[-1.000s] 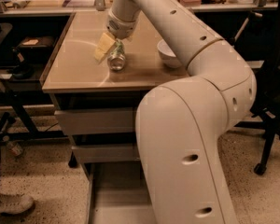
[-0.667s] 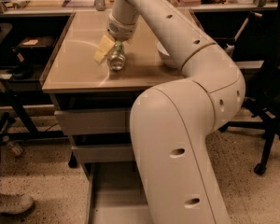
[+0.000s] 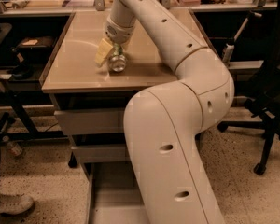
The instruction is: Place green can into bottom drawer
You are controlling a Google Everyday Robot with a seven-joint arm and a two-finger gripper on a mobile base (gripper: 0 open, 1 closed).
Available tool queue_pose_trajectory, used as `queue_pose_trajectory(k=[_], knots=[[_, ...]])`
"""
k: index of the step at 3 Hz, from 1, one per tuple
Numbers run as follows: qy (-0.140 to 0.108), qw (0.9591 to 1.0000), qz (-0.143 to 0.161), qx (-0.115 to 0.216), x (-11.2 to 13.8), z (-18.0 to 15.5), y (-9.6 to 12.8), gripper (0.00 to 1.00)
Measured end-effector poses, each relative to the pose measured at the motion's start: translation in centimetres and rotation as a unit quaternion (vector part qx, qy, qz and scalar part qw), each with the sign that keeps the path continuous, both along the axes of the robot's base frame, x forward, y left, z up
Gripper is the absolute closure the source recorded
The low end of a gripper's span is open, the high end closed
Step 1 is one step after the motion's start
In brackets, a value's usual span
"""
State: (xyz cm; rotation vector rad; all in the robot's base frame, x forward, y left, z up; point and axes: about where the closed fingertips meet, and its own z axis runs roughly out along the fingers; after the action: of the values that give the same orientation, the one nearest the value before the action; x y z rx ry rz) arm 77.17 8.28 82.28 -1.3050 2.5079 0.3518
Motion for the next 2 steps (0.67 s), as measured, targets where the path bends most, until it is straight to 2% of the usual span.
queue_pose_trajectory(k=[2], knots=[[0.0, 1.0, 0.0, 0.0, 0.0, 0.0, 0.0, 0.65]])
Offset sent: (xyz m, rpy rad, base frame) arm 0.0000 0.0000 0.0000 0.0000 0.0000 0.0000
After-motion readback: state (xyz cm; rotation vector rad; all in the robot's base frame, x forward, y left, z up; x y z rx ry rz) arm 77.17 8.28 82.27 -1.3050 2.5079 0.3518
